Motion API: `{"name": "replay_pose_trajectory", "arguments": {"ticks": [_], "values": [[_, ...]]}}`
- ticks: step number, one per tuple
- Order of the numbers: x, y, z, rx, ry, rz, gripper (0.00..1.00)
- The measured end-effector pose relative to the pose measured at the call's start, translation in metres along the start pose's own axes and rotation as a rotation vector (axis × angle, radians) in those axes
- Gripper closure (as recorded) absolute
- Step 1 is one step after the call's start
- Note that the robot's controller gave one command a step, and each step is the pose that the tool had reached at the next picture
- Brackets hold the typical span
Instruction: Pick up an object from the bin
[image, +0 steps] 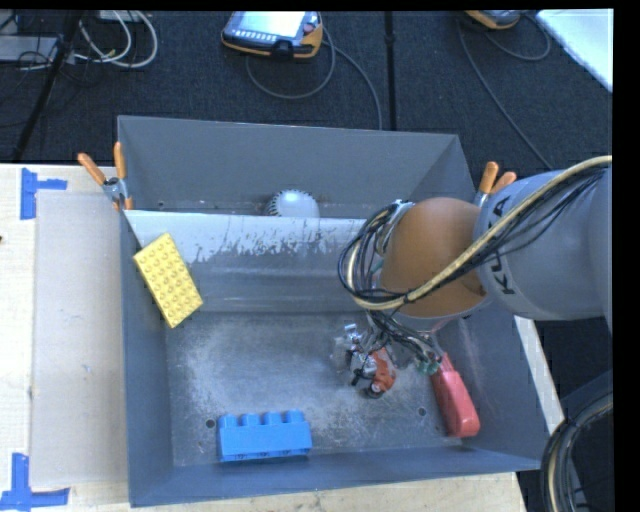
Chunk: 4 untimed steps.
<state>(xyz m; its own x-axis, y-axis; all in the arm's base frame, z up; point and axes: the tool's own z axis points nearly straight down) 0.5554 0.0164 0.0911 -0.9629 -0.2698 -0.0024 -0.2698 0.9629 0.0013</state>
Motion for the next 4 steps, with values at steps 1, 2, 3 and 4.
{"name": "replay_pose_trajectory", "arguments": {"ticks": [1,2,3,4], "values": [[0.007,-0.014,-0.019,-0.002,-0.001,-0.232,1.0],[0.007,-0.054,-0.03,-0.001,-0.002,-0.269,1.0],[-0.026,-0.078,-0.046,-0.003,-0.002,-0.387,0.0],[-0.026,-0.078,-0.046,-0.003,-0.002,-0.387,0.0]]}}
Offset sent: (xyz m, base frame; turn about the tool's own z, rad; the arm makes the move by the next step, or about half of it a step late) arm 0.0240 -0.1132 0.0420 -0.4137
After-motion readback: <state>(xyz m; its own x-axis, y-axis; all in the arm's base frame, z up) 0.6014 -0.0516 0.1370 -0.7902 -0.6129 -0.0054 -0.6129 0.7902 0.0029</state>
